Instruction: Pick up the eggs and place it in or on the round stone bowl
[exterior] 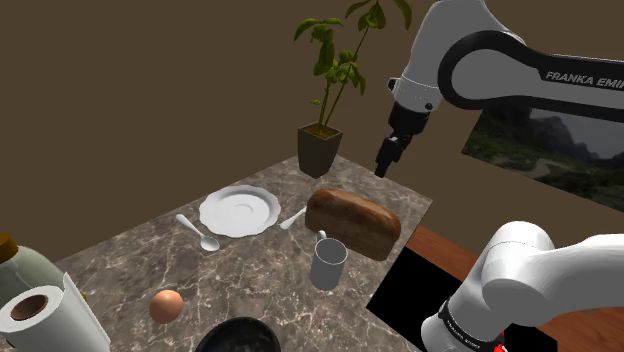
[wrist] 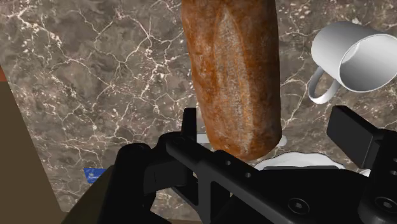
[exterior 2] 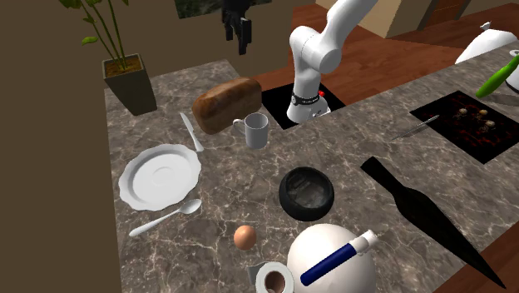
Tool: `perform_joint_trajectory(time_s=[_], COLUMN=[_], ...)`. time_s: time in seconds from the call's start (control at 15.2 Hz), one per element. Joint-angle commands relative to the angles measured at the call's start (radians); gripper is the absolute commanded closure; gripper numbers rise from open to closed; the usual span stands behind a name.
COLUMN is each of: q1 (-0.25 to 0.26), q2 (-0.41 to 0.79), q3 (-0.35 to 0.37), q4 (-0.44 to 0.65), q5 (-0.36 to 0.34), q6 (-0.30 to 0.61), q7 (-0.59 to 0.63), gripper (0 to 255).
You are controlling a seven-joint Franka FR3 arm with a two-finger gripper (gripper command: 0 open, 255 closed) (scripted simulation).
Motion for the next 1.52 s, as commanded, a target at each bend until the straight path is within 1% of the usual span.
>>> perform_joint_trajectory(time_s=[0.0,0.46,0.86,1.19,1.45], q1=[0.0,0.053,0.077,0.078,0.069], q2=[0.0,0.118,0.263,0.408,0.542], q3=[0.0,0.145,0.273,0.382,0.47], q4=[0.0,-0.004,0.039,0.107,0.183], q5=[0.0,0.066,0.086,0.062,0.005], q6=[0.0,0.142,0.261,0.349,0.404], q7=[0.0,0.132,0.25,0.359,0.462], gripper=[0,0,0,0,0])
